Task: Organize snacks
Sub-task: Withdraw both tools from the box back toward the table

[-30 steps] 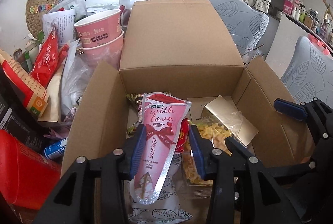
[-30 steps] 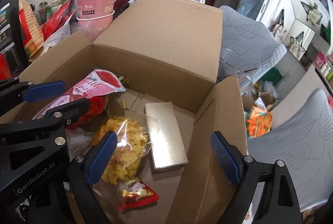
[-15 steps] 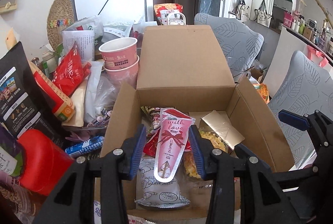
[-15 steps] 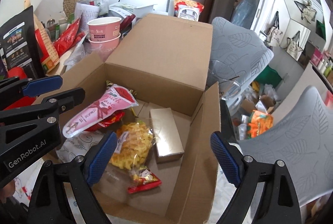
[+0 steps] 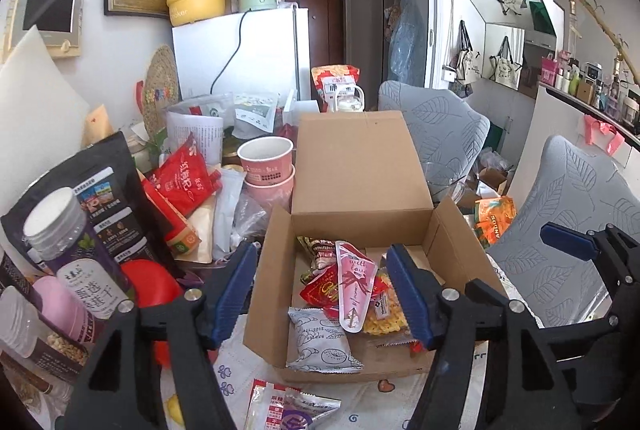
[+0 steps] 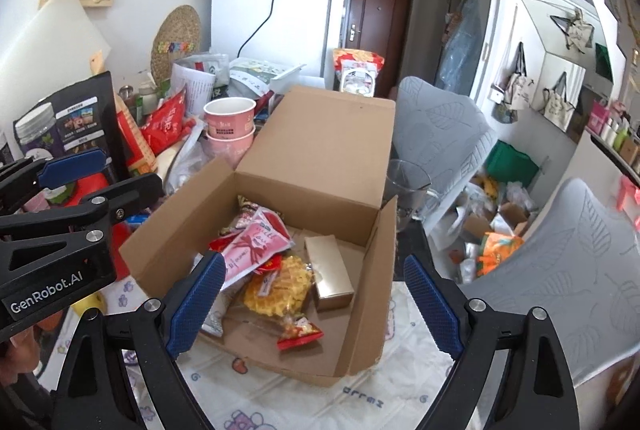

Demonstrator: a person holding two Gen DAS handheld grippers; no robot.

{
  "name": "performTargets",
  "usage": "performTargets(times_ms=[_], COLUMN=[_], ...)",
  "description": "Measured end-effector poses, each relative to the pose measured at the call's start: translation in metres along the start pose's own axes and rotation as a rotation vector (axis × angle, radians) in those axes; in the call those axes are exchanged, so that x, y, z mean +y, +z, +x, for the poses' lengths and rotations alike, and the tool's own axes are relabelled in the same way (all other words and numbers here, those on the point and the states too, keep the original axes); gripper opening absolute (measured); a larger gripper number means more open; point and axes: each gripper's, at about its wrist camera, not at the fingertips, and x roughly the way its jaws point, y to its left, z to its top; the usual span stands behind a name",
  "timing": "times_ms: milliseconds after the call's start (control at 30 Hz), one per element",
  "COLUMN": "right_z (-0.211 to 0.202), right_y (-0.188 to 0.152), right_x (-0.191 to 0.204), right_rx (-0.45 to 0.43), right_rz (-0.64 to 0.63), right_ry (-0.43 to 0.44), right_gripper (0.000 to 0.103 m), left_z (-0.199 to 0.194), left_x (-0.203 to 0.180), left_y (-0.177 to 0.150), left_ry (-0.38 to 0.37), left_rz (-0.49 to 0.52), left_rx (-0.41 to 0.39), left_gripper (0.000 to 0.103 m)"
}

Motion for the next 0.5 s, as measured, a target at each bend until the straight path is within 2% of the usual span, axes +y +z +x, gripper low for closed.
performTargets(times_ms=[133,233,500], right_z=[-0.026,-0.045,-0.092], right_y=[-0.001,-0.003,-0.017], right_x=[0.002,0.005,0.017], right_rx=[-0.036,-0.061,-0.117], right_rz=[0.013,0.018,0.024], right_ry=[0.014,0.026,0.046], right_gripper=[0.092,0.092,0.094], left_z=[-0.030,-0.051,-0.103], left_x=[0.004,0.006,0.014], left_y=[0.000,-0.002,-0.015], left_ry=[0.008,0.021,0.020], left_rz=[-0.006,-0.009,-0.017], left_rx=[-0.032,-0.062,-0.108], left_gripper=[0.071,0.081,0.082])
